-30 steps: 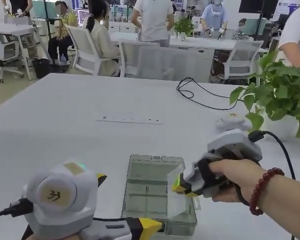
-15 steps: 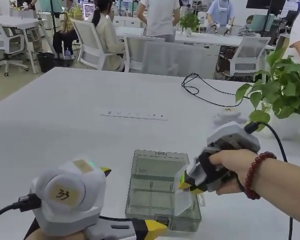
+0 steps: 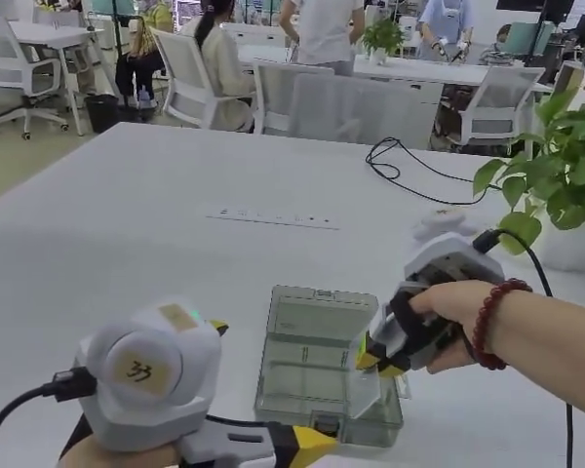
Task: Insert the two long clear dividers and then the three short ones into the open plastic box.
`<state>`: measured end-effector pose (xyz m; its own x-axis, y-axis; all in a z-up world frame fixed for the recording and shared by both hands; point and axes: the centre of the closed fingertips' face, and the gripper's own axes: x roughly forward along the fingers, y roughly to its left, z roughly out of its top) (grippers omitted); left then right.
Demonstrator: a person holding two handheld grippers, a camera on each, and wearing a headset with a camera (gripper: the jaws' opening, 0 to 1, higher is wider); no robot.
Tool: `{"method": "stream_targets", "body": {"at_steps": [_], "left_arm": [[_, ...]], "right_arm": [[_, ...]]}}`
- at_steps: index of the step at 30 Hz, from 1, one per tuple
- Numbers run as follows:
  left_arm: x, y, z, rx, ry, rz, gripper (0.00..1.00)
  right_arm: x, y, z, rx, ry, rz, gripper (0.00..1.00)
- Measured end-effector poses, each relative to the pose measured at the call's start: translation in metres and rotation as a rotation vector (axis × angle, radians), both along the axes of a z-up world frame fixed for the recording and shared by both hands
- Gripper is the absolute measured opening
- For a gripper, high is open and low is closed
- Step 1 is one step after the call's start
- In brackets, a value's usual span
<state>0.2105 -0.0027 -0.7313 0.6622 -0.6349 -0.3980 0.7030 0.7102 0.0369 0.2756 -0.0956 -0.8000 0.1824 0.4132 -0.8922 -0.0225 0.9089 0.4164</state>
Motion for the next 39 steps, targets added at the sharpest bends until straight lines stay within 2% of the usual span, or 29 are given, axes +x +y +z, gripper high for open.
{"method": "stream_targets", "body": {"at_steps": [5, 18, 25, 39], "left_arm": [[0.001, 0.001, 0.002, 0.002, -0.006, 0.0, 1.0], [0.003, 0.008, -0.001, 0.01, 0.004, 0.013, 1.0], [0.005, 0.008, 0.001, -0.005, 0.006, 0.016, 1.0], [0.005, 0.01, 0.0, 0.002, 0.014, 0.022, 0.99]], "right_arm": [[0.0, 0.002, -0.003, -0.003, 0.011, 0.006, 0.07], [0.0, 0.002, -0.009, -0.015, 0.039, 0.008, 0.07], [-0.001, 0.001, -0.01, -0.031, 0.044, 0.025, 0.07], [-0.002, 0.002, -0.012, -0.068, 0.052, 0.051, 0.07]]}}
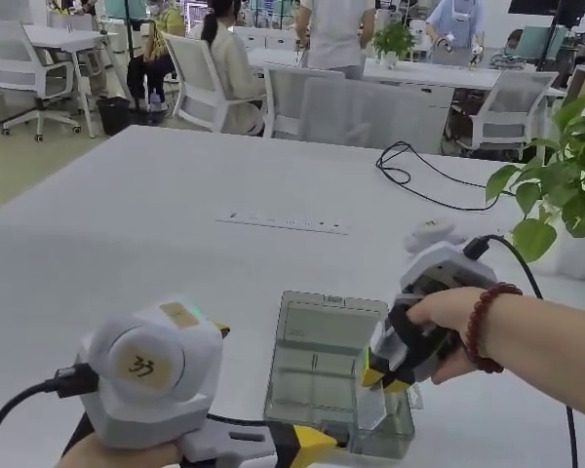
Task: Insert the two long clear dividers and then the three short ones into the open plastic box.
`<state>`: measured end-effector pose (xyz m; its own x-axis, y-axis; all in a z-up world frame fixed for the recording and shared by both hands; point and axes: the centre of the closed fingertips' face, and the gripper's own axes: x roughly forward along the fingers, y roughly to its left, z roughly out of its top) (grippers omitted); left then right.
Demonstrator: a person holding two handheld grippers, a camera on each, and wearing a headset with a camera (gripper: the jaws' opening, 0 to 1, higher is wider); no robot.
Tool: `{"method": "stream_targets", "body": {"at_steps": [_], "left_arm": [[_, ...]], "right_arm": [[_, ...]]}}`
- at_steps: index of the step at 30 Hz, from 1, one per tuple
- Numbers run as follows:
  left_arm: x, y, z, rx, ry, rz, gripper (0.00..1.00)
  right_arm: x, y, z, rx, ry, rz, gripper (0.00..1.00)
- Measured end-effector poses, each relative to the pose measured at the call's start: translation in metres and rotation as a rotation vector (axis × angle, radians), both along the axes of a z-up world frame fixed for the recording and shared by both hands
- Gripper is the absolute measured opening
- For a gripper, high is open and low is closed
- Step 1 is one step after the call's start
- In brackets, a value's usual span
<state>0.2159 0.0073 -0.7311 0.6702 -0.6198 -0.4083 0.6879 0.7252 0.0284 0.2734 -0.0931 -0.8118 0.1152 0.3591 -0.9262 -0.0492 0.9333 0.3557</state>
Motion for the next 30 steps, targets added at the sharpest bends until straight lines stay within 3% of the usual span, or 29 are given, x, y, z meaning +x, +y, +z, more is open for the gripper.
{"method": "stream_targets", "body": {"at_steps": [3, 13, 17, 22, 30], "left_arm": [[0.0, 0.0, 0.0, 0.0, 0.0, 0.003, 0.98], [0.001, 0.002, 0.0, 0.002, 0.007, 0.019, 0.98], [0.001, 0.003, -0.001, -0.003, 0.011, 0.025, 0.97], [0.002, 0.005, -0.003, -0.003, 0.022, 0.031, 0.96], [0.002, 0.009, -0.004, 0.0, 0.028, 0.039, 0.96]], "right_arm": [[0.0, 0.001, 0.0, -0.014, -0.005, 0.01, 0.07], [0.002, 0.005, -0.002, -0.219, -0.128, 0.222, 0.07], [0.003, 0.009, -0.007, -0.267, -0.159, 0.24, 0.07], [0.003, 0.008, -0.013, -0.295, -0.174, 0.261, 0.07], [0.004, 0.007, -0.018, -0.266, -0.163, 0.216, 0.07]]}}
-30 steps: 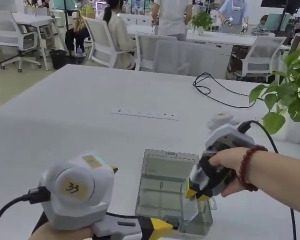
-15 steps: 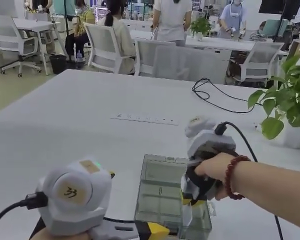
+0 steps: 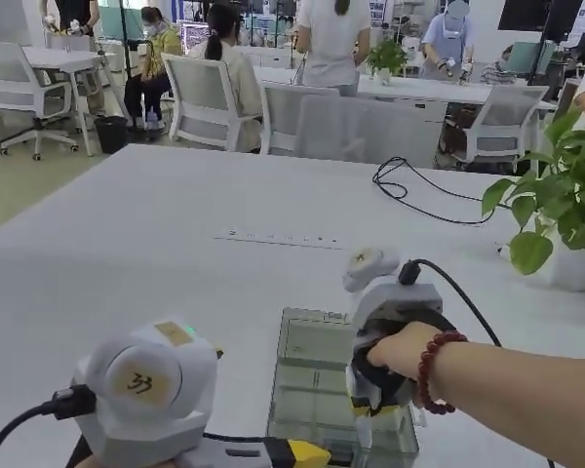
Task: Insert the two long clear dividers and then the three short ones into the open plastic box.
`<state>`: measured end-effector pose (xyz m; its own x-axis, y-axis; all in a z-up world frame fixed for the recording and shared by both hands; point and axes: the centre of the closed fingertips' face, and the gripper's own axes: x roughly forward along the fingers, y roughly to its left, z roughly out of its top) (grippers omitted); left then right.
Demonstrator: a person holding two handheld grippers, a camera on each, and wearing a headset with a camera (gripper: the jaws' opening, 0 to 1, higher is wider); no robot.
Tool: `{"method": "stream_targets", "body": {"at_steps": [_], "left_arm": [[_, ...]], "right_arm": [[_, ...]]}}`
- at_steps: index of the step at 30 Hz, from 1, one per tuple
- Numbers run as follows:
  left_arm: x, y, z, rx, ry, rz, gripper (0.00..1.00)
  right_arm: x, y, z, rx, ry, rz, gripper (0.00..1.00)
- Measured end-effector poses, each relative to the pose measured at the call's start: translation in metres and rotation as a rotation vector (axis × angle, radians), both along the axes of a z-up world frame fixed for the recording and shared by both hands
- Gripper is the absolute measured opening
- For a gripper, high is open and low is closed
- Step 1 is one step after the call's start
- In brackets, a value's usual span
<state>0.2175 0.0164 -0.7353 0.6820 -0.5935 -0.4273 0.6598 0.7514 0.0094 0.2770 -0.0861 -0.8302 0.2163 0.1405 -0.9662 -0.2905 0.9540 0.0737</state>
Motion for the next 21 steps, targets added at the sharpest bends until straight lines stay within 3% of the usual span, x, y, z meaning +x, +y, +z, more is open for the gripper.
{"method": "stream_targets", "body": {"at_steps": [11, 16, 21], "left_arm": [[0.001, 0.003, -0.001, -0.009, 0.008, 0.01, 0.96], [0.002, 0.006, -0.001, -0.006, 0.008, 0.013, 0.96], [0.002, 0.01, -0.001, 0.002, 0.011, 0.021, 0.96]], "right_arm": [[-0.001, 0.0, -0.002, 0.015, -0.011, -0.011, 0.08], [-0.001, 0.004, -0.003, 0.07, -0.034, 0.031, 0.11], [0.005, 0.011, 0.003, 0.145, -0.078, 0.01, 0.2]]}}
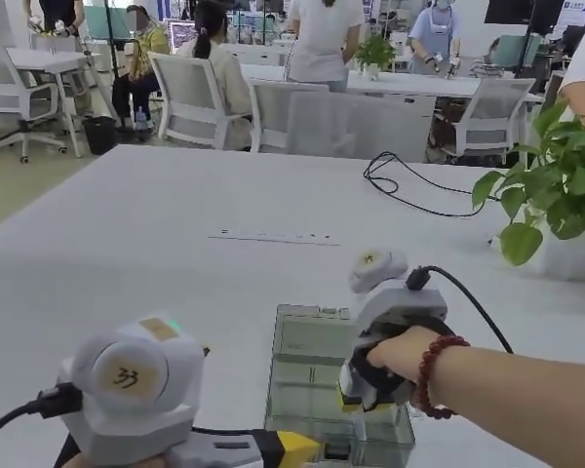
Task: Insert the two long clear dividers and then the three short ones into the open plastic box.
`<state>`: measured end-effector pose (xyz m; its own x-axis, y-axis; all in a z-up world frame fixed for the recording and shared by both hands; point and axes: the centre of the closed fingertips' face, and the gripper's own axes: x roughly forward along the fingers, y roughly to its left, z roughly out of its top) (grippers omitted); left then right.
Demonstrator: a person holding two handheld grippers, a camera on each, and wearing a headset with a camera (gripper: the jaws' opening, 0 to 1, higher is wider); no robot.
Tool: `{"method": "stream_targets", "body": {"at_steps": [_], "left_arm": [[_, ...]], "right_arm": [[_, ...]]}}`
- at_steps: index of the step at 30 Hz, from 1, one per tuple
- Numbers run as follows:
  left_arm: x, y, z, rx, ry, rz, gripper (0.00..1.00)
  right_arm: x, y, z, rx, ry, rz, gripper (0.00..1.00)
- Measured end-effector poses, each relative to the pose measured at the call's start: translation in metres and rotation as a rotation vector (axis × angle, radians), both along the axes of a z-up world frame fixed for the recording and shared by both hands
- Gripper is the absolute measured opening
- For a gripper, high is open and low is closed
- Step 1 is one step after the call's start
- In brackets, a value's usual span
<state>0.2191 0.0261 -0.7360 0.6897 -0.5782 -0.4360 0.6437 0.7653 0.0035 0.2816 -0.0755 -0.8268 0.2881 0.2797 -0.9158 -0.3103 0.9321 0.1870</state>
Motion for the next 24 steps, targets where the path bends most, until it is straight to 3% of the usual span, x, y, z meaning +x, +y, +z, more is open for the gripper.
{"method": "stream_targets", "body": {"at_steps": [5, 11, 13, 18, 24], "left_arm": [[0.001, 0.004, 0.001, 0.006, 0.002, 0.006, 0.96], [0.001, 0.006, 0.003, 0.005, 0.007, 0.016, 0.95], [0.0, 0.007, 0.003, 0.005, 0.01, 0.021, 0.95], [-0.002, 0.009, 0.003, 0.008, 0.014, 0.025, 0.95], [-0.005, 0.008, 0.003, 0.017, 0.016, 0.014, 0.95]], "right_arm": [[0.002, 0.006, 0.02, 0.08, -0.078, 0.031, 0.28], [0.0, 0.005, 0.038, 0.132, -0.162, 0.07, 0.35], [0.0, 0.005, 0.045, 0.157, -0.21, 0.097, 0.39], [-0.006, -0.004, 0.061, 0.201, -0.317, 0.129, 0.47], [-0.02, -0.017, 0.07, 0.231, -0.377, 0.17, 0.53]]}}
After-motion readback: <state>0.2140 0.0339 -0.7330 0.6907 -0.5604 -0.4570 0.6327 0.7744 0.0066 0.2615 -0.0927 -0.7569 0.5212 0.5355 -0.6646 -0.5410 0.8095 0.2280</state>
